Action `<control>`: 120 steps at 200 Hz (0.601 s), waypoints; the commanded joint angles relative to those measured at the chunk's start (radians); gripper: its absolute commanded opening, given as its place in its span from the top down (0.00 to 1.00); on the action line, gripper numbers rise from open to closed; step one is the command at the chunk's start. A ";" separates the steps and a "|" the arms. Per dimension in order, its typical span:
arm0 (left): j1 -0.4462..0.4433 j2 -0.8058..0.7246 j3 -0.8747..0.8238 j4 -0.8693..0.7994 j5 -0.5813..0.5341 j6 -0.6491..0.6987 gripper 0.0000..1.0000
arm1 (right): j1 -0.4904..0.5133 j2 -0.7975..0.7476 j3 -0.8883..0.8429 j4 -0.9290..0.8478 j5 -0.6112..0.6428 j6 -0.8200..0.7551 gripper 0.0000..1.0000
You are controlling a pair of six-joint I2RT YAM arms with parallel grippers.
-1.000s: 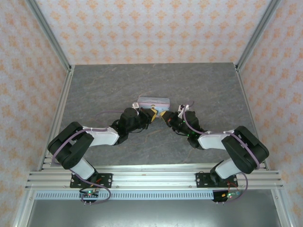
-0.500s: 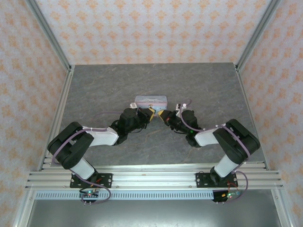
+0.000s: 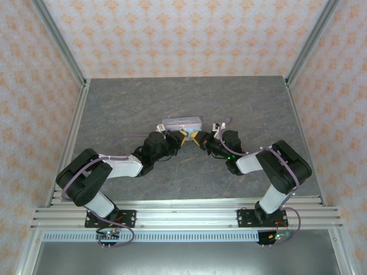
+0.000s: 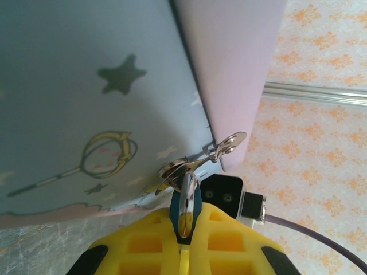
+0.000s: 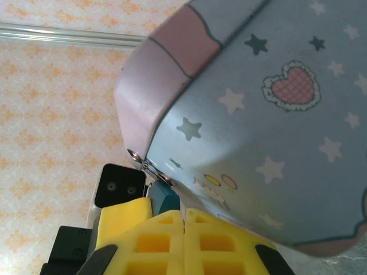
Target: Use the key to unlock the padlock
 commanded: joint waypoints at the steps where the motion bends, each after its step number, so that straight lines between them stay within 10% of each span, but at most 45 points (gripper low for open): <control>1: -0.044 -0.049 0.007 0.101 0.141 0.023 1.00 | 0.003 0.023 0.053 0.044 -0.043 -0.037 1.00; 120: -0.049 -0.057 -0.004 -0.011 0.099 0.133 1.00 | -0.002 0.057 0.072 0.023 -0.020 0.067 1.00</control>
